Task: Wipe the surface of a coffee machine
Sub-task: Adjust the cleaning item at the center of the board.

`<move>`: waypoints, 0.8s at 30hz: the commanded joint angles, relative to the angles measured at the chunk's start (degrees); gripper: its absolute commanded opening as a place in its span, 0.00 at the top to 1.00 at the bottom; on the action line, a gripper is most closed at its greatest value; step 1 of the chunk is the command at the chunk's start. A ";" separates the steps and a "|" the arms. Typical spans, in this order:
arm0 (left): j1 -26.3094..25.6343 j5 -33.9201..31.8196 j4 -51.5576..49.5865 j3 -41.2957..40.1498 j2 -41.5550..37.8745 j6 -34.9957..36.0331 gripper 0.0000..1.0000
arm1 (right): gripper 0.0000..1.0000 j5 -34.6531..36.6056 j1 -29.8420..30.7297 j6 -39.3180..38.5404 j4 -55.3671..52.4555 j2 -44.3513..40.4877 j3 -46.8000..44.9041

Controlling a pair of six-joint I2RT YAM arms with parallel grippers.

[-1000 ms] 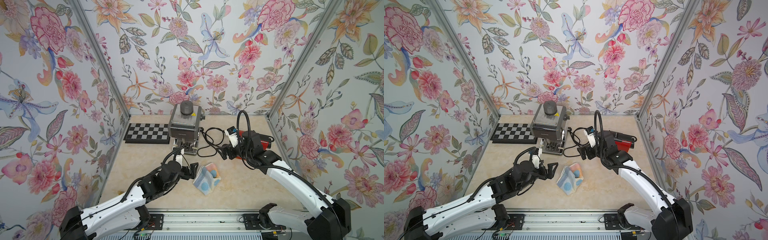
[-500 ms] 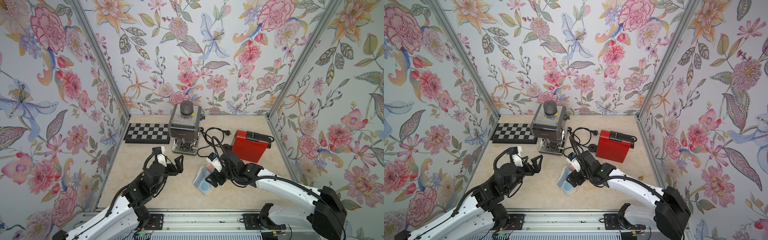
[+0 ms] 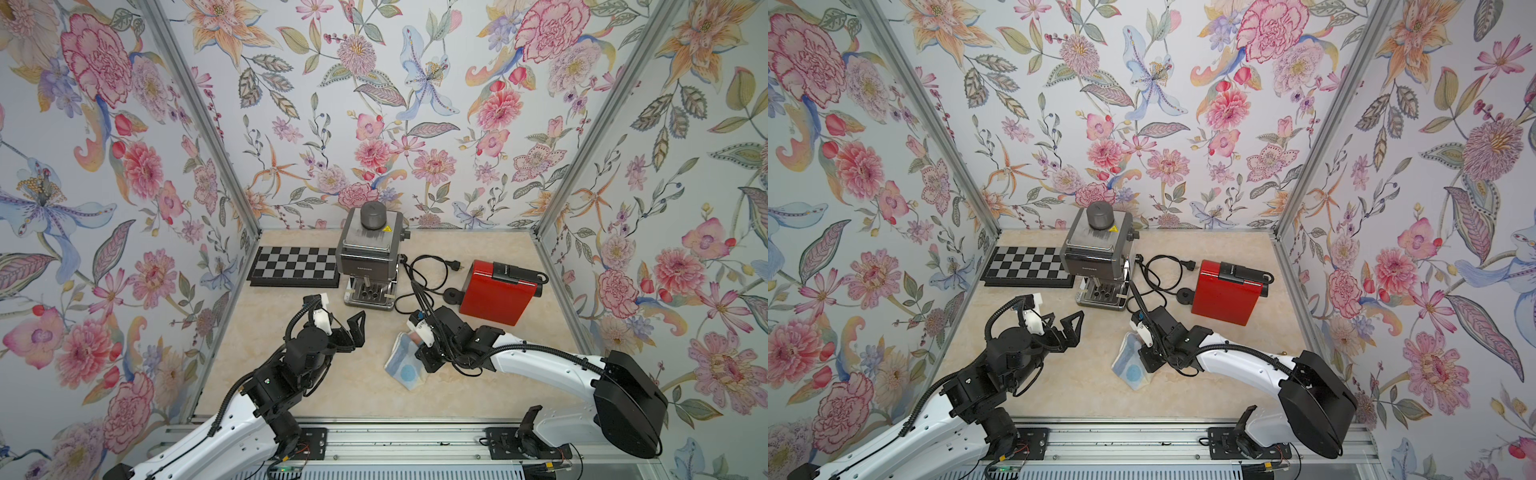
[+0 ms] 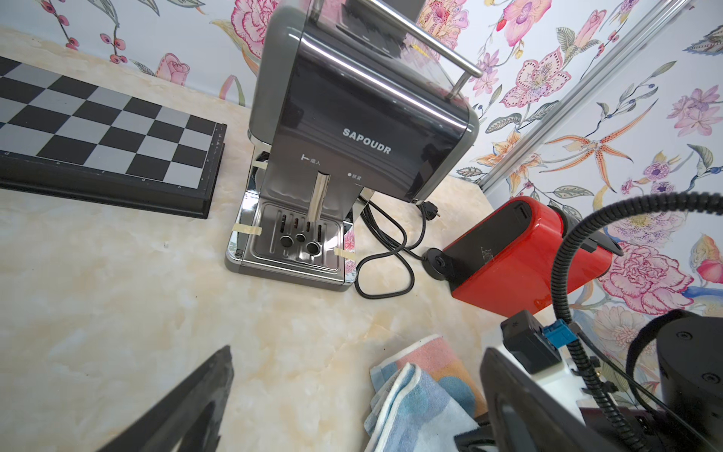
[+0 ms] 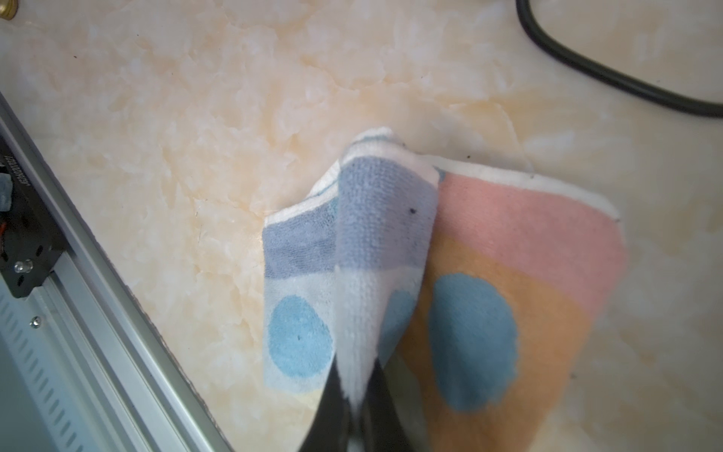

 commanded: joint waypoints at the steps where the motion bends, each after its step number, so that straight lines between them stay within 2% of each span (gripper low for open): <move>1: 0.48 -2.27 -0.86 -0.59 -0.22 1.40 0.01 | 1.00 -4.72 -2.63 7.34 5.69 -3.31 -2.29; 5: 0.55 -1.70 -0.32 0.66 1.70 2.72 0.01 | 1.00 -10.44 -8.17 18.79 15.14 -12.71 -12.61; 7: 0.51 -1.22 0.08 1.25 2.82 3.41 0.01 | 0.98 -11.68 -9.80 21.93 17.29 -15.88 -16.41; 8: 0.56 -1.07 0.16 1.54 3.44 3.62 0.01 | 0.81 -11.63 -9.88 22.18 16.52 -16.51 -17.29; 9: 0.53 -1.06 0.36 1.74 3.91 3.75 0.01 | 0.71 -11.53 -9.85 22.01 15.27 -16.61 -17.82; 10: 0.54 -1.05 0.57 1.81 4.25 3.76 0.01 | 0.68 -11.25 -9.85 22.13 14.16 -16.61 -18.27; 11: 0.52 -1.10 0.85 1.87 4.56 3.78 0.01 | 0.60 -10.59 -9.53 22.34 13.01 -17.00 -18.74; 12: 0.53 -1.11 1.07 1.88 4.81 3.75 0.01 | 0.45 -8.70 -8.51 22.25 11.84 -18.04 -19.24; 13: 0.54 -1.17 1.09 1.75 4.99 3.49 0.01 | 0.35 -5.50 -7.29 21.96 9.94 -19.06 -19.19; 15: 0.63 -1.80 0.84 1.50 5.11 2.59 0.01 | 0.28 2.11 -3.71 20.29 5.29 -23.06 -18.11; 17: 0.81 -2.41 0.74 0.83 4.87 1.45 0.01 | 0.22 7.18 -1.46 19.86 3.42 -27.25 -17.54; 19: 1.19 -2.57 1.07 0.10 4.50 0.53 0.01 | 0.20 8.87 -0.48 18.79 1.82 -29.81 -16.15; 24: 4.13 -1.16 2.66 -1.57 4.89 -0.05 0.01 | 0.16 12.11 1.76 16.08 -2.52 -28.73 -11.50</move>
